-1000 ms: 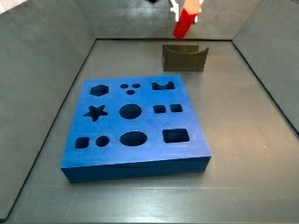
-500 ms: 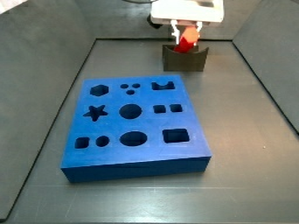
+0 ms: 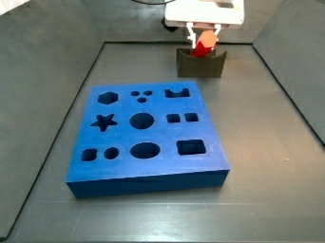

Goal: Pick up the hexagon object. Move up. Place the hexagon object on the fixture. Regrasp the hexagon object. Move to above the board. Insert the hexagon object.
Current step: Place the hexagon object on the fixture, then regrasp the hexagon object.

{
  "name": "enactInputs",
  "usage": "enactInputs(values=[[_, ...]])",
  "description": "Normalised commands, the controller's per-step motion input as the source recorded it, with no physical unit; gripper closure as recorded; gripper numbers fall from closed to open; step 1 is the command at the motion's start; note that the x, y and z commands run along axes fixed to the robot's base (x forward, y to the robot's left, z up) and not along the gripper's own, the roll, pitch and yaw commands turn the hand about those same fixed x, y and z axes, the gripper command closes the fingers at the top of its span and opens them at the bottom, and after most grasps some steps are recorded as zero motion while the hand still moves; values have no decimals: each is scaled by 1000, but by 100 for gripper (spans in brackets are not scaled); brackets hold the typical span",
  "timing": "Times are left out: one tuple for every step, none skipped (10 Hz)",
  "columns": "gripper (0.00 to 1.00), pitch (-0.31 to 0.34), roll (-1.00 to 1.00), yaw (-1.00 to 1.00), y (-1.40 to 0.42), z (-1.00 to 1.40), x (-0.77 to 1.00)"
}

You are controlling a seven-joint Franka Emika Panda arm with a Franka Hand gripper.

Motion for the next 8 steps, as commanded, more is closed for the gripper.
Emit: enactInputs(values=[[0, 0, 0, 0, 0, 0, 0], [0, 53, -53, 64, 0, 1000, 0], [0, 53, -42, 63, 6, 1000, -5], [0, 61, -27, 55, 8, 1000, -15], [0, 71, 8, 33, 1, 1000, -24], [0, 83, 26, 15, 2, 1000, -30], [0, 93, 39, -2, 5, 856, -31], [0, 94, 43, -11, 2, 731, -30]])
